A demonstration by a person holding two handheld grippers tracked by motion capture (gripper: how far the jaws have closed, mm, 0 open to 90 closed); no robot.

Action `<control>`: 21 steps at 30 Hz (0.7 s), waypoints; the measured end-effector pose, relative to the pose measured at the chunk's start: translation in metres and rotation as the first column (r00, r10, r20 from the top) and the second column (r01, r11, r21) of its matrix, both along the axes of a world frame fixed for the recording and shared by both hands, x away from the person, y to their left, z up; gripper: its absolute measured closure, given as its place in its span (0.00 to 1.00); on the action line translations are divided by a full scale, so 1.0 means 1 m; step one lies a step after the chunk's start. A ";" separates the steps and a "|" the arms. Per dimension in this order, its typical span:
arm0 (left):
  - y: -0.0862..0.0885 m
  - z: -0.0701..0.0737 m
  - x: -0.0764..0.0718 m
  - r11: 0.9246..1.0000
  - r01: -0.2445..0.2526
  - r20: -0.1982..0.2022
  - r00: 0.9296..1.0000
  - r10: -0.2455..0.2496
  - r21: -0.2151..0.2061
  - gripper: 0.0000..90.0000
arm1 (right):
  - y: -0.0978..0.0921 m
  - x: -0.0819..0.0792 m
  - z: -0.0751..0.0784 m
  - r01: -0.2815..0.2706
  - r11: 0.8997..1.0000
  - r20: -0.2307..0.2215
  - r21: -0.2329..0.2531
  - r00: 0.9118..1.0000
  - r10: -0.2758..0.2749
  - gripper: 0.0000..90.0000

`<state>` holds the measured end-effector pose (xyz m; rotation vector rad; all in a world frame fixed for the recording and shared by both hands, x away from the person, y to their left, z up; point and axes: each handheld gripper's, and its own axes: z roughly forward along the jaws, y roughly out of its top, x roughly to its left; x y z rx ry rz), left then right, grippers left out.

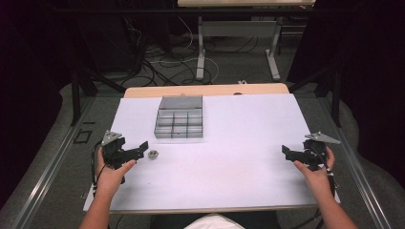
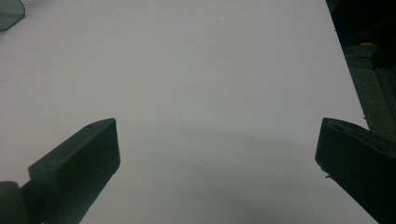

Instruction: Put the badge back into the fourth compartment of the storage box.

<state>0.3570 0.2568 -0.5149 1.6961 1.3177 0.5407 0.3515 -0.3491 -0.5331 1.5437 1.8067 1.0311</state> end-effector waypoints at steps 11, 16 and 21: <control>-0.012 -0.004 -0.001 0.999 0.030 -0.012 1.000 -0.029 0.043 0.01 | 0.004 -0.002 -0.002 -0.030 0.999 0.001 -0.012 1.000 0.030 0.00; -0.017 -0.006 0.000 0.998 0.040 -0.020 0.999 -0.039 0.056 0.01 | 0.006 -0.003 -0.003 -0.036 0.999 -0.004 -0.009 0.999 0.036 0.00; -0.022 -0.007 0.001 0.997 0.047 -0.022 0.999 -0.046 0.067 0.01 | 0.007 -0.003 -0.003 -0.044 0.999 0.002 -0.022 0.999 0.044 0.00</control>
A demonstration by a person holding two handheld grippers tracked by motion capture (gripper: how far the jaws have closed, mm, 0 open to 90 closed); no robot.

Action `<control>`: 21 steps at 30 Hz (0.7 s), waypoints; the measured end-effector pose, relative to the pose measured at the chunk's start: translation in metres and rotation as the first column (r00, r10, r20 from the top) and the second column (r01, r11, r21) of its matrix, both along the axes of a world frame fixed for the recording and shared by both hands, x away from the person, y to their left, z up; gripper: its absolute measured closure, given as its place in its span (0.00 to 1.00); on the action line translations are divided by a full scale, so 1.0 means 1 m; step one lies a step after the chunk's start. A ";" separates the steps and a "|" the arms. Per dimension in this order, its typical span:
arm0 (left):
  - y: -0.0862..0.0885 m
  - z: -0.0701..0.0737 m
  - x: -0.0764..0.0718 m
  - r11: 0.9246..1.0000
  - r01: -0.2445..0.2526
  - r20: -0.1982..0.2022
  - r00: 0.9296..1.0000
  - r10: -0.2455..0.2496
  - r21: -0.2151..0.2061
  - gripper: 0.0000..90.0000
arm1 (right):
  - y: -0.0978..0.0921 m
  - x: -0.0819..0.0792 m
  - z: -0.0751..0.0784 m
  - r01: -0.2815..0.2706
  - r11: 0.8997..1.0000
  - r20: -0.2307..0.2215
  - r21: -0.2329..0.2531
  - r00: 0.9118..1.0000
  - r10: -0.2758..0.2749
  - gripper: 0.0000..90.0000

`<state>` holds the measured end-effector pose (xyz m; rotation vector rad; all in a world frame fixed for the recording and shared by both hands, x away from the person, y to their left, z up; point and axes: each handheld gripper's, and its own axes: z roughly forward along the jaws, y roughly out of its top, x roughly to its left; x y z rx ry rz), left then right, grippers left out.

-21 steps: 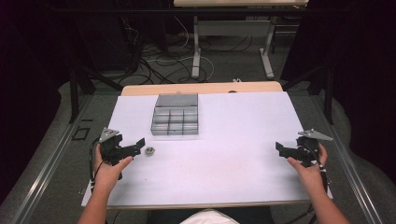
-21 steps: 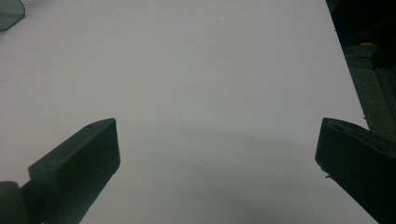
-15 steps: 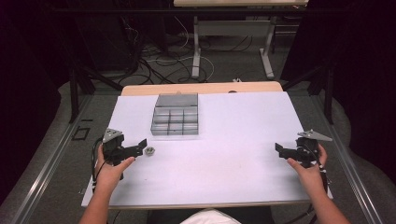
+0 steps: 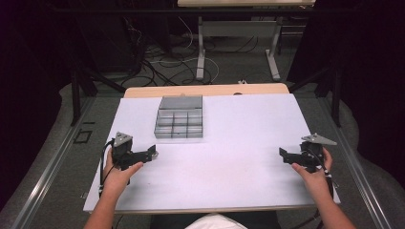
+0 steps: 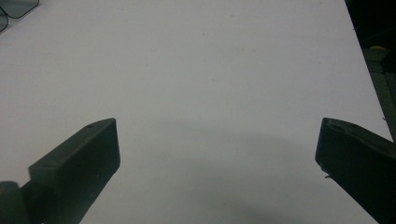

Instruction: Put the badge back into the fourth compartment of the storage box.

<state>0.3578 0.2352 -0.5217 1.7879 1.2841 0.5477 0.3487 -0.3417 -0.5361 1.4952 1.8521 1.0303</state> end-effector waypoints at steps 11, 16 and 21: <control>-0.005 -0.002 0.000 0.999 -0.006 -0.019 1.000 0.007 0.034 0.03 | 0.004 0.000 -0.001 -0.023 1.000 -0.005 -0.002 1.000 0.023 0.00; -0.008 -0.004 0.001 0.998 -0.005 -0.033 0.999 0.006 0.057 0.05 | 0.005 0.000 -0.002 -0.028 1.000 -0.013 -0.003 1.000 0.028 0.00; -0.013 -0.008 0.003 0.997 -0.007 -0.043 0.999 0.011 0.082 0.07 | 0.006 0.001 -0.003 -0.031 1.000 -0.020 0.000 0.999 0.031 0.00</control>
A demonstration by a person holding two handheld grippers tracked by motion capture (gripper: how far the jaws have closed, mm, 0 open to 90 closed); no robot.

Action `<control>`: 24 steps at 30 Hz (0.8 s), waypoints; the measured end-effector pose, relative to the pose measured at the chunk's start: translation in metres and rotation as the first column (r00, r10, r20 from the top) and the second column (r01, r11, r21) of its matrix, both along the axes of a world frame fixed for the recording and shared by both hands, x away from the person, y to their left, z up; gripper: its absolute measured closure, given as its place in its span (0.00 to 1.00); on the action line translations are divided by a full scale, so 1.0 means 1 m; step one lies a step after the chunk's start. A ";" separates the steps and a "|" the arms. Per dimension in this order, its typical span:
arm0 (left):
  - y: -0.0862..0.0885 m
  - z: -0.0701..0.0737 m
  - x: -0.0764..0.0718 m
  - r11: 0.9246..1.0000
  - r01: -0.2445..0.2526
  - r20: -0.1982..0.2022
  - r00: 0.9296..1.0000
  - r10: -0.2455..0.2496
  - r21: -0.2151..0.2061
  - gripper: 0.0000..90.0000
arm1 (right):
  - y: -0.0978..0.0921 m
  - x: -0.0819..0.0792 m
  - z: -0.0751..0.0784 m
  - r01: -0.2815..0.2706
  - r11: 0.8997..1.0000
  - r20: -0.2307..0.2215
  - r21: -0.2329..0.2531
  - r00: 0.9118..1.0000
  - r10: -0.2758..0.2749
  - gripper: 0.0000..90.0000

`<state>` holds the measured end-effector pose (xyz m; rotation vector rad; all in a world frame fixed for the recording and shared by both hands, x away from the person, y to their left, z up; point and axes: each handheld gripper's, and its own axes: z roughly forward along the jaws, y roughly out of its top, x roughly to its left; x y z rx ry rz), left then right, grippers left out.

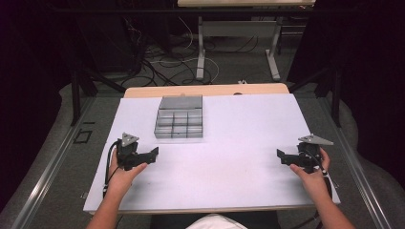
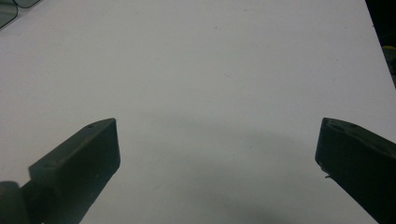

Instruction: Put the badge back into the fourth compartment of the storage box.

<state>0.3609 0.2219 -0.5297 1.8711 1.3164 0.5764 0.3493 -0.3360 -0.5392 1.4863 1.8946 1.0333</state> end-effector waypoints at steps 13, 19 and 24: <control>-0.007 -0.008 0.005 0.998 0.005 -0.028 1.000 -0.004 0.060 0.18 | -0.001 0.000 -0.002 -0.010 1.000 -0.010 0.002 1.000 0.010 0.00; -0.006 -0.012 0.008 0.997 0.012 -0.051 0.999 -0.008 0.082 0.20 | 0.000 0.001 -0.003 -0.012 1.000 -0.013 0.001 1.000 0.012 0.00; -0.006 -0.015 0.010 0.995 0.017 -0.068 0.998 -0.010 0.095 0.23 | -0.001 0.001 -0.004 -0.011 1.000 -0.021 0.004 1.000 0.011 0.00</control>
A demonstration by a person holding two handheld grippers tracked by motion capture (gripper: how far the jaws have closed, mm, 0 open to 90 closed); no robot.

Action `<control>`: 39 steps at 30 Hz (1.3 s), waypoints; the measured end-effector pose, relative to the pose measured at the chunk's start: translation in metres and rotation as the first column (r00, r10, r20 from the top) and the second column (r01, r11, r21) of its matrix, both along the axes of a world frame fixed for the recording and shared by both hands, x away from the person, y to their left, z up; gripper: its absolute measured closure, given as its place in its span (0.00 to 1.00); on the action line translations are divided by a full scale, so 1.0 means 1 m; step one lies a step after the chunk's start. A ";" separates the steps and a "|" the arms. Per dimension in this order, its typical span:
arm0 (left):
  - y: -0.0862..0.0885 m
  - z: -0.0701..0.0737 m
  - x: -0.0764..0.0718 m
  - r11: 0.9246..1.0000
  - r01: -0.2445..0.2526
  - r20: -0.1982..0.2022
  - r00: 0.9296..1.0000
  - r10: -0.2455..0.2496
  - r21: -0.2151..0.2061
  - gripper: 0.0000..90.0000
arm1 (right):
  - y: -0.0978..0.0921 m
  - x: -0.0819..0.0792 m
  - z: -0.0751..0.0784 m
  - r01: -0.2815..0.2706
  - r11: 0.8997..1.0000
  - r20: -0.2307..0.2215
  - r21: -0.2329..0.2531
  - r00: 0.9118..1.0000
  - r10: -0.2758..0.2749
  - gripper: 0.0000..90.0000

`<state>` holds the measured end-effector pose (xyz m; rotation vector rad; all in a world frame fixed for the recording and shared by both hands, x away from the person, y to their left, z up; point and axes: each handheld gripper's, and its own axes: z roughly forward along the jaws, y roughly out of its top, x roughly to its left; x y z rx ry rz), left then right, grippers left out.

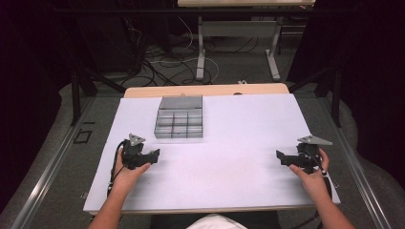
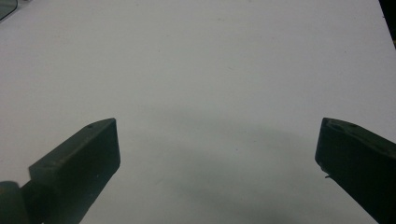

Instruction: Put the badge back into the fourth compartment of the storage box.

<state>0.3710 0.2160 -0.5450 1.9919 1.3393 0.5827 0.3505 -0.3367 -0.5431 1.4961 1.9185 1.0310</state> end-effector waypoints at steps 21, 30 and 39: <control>-0.002 -0.010 0.006 1.000 0.017 -0.051 0.999 -0.017 0.015 0.30 | -0.001 0.001 -0.002 -0.008 1.000 -0.013 0.003 1.000 0.008 0.00; -0.004 -0.012 0.007 0.999 0.027 -0.070 0.997 -0.024 0.041 0.34 | 0.000 0.001 -0.003 -0.012 1.000 -0.016 0.007 1.000 0.012 0.00; -0.005 -0.014 0.008 0.999 0.036 -0.088 0.996 -0.033 0.028 0.41 | 0.000 0.001 -0.003 -0.012 1.000 -0.020 0.005 1.000 0.012 0.00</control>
